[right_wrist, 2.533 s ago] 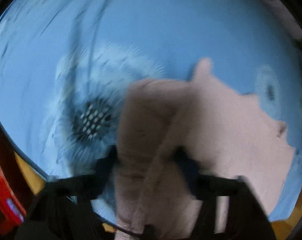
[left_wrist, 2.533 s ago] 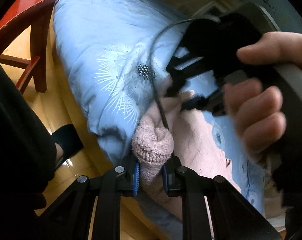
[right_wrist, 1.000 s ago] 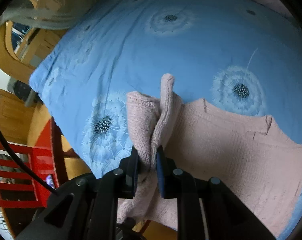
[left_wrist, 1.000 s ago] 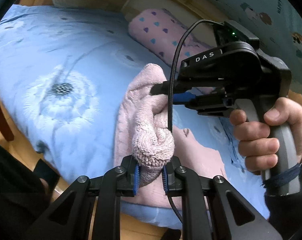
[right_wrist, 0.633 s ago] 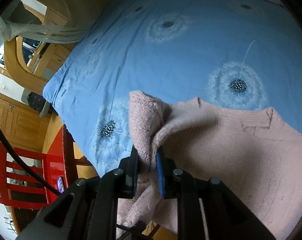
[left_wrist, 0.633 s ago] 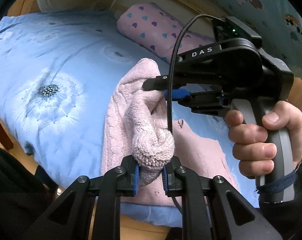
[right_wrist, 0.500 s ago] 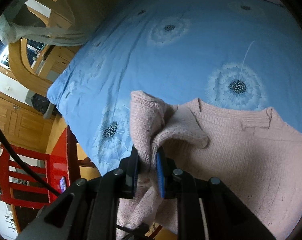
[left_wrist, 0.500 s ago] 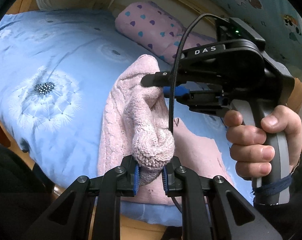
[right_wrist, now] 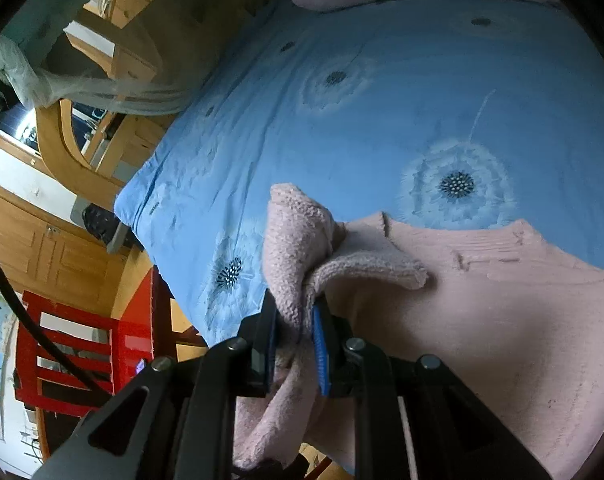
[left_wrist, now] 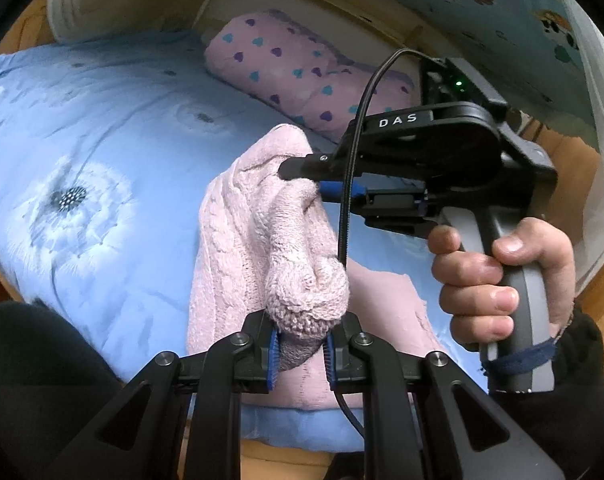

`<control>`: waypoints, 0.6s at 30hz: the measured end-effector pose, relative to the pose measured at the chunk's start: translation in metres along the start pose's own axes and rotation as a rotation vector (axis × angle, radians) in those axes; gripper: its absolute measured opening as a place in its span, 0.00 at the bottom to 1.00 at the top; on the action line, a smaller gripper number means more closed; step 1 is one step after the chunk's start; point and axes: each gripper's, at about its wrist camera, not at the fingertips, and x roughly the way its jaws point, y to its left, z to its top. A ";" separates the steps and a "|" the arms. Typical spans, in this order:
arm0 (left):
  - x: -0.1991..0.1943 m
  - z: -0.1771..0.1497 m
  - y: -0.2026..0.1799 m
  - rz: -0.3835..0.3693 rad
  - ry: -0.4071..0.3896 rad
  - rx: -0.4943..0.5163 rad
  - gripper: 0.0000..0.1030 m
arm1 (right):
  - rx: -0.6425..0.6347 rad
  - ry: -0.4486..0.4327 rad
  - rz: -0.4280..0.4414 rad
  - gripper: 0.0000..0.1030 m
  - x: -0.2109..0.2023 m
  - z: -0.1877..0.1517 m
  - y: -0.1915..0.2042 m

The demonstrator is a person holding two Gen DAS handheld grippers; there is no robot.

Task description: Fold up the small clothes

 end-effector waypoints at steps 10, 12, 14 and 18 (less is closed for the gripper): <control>0.002 0.002 -0.042 -0.022 0.009 0.108 0.00 | -0.053 -0.057 0.030 0.16 -0.042 -0.001 -0.015; 0.005 0.001 -0.051 -0.021 0.018 0.133 0.00 | -0.087 -0.058 0.031 0.16 -0.049 0.000 -0.019; 0.008 0.001 -0.060 -0.017 0.025 0.160 0.00 | -0.110 -0.056 0.048 0.16 -0.057 0.002 -0.026; 0.018 0.004 -0.086 -0.011 0.050 0.220 0.00 | -0.123 -0.090 0.094 0.16 -0.075 0.001 -0.048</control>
